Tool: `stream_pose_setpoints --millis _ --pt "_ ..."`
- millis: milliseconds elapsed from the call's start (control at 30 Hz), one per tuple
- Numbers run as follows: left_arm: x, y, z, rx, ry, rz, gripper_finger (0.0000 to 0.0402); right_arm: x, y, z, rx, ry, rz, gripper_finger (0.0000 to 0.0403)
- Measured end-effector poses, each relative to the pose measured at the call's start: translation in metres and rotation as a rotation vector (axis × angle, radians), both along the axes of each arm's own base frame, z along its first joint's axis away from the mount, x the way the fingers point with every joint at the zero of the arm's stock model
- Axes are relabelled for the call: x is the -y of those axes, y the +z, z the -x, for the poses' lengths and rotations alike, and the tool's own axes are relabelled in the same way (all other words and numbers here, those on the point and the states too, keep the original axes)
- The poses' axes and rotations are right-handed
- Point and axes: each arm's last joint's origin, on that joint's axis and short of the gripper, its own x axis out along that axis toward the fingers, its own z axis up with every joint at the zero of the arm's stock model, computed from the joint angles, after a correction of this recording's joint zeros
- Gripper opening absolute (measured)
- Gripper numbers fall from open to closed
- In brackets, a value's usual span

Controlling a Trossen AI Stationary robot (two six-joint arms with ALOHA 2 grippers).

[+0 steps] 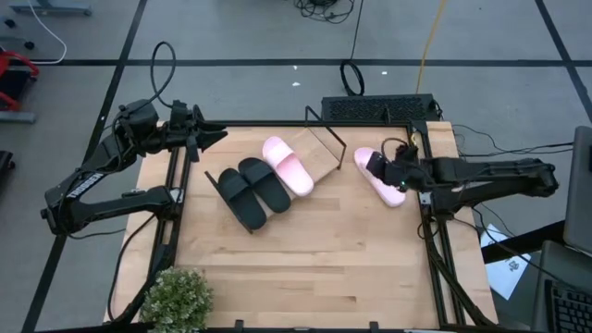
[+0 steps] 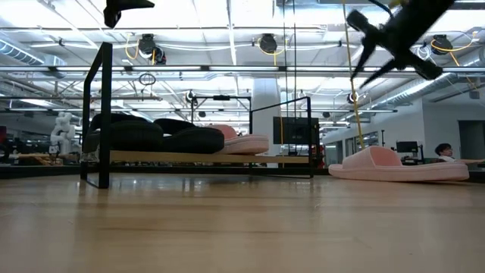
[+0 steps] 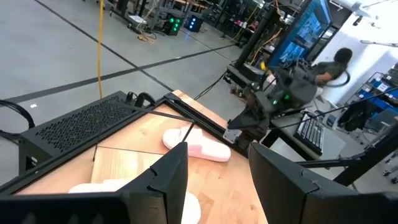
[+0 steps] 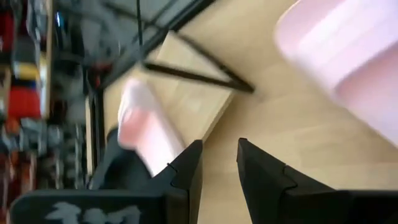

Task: Pick and place slides into the shelf
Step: Put the pink slide on the shelf

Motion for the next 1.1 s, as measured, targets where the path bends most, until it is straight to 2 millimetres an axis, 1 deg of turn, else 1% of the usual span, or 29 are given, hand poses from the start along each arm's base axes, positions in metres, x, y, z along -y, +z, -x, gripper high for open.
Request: stream_pose_setpoints --millis 67,200,267,333,400,500,633,867,1100 --pt "0.000 0.000 0.000 0.003 0.005 0.014 0.0165 -0.002 -0.015 0.005 -0.007 -0.053 -0.010 0.0091" --pt "0.000 0.000 0.000 0.005 0.011 0.020 0.0165 -0.006 -0.059 0.012 -0.070 -0.140 -0.111 0.0091" --pt "0.000 0.000 0.000 0.008 0.012 0.030 0.0165 -0.008 -0.078 0.015 -0.069 -0.201 -0.143 0.0091" --pt "0.000 0.000 0.000 0.011 0.015 0.042 0.0165 -0.008 -0.092 0.018 -0.032 -0.267 -0.135 0.0091" --pt "0.000 0.000 0.000 0.011 0.015 0.043 0.0165 -0.007 -0.100 0.020 0.016 -0.329 -0.110 0.0091" --pt "0.000 0.000 0.000 0.011 0.015 0.042 0.0165 -0.006 -0.109 0.022 0.081 -0.395 -0.084 0.0091" --pt "0.000 0.000 0.000 0.010 0.014 0.039 0.0165 -0.004 -0.116 0.025 0.117 -0.451 -0.074 0.0091" --pt "0.000 0.000 0.000 0.005 0.013 0.021 0.0165 -0.002 -0.114 0.025 0.179 -0.510 -0.015 0.0091" --pt "-0.001 0.000 0.000 0.002 0.029 0.011 0.0165 0.007 -0.116 0.026 0.140 -0.567 0.005 0.0091"
